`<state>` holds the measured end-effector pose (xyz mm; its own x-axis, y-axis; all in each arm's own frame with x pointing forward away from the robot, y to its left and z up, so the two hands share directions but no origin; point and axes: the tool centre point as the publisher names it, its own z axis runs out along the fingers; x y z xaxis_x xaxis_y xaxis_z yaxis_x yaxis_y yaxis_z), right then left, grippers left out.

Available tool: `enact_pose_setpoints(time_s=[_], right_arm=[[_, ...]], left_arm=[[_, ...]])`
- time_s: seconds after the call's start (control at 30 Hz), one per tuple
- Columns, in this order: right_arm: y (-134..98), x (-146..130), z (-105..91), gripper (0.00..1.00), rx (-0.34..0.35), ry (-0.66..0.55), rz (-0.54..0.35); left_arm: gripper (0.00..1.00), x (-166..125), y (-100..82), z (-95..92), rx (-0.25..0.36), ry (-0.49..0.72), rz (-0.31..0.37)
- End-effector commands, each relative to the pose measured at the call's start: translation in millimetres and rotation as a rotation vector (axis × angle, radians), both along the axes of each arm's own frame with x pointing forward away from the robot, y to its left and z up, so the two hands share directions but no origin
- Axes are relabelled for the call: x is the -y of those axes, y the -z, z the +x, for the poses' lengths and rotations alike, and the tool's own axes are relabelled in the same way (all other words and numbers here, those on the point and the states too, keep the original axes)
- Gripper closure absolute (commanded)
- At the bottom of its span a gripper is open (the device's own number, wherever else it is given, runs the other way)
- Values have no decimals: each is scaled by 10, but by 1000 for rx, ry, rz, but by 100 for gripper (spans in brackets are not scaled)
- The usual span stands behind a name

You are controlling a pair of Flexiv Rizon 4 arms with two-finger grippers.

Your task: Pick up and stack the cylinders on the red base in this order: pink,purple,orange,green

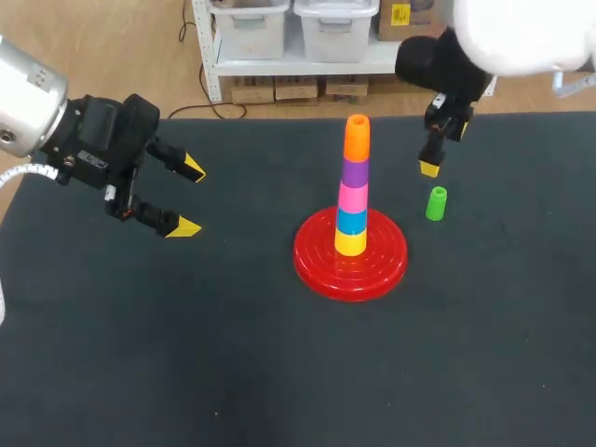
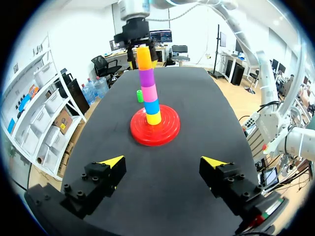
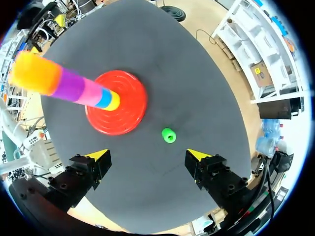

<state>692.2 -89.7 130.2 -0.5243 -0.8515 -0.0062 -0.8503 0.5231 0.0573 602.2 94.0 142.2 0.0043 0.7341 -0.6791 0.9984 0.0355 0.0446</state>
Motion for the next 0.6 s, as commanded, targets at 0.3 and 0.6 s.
enact_pose_setpoints(time_s=[0.3, 0.6], right_arm=[[765, 284, 200, 0, -85, 27, 22], [975, 325, 173, 0, -77, 9, 14]], left_arm=[[0, 1, 6, 2, 1, 0, 1], [0, 1, 6, 2, 1, 0, 1]])
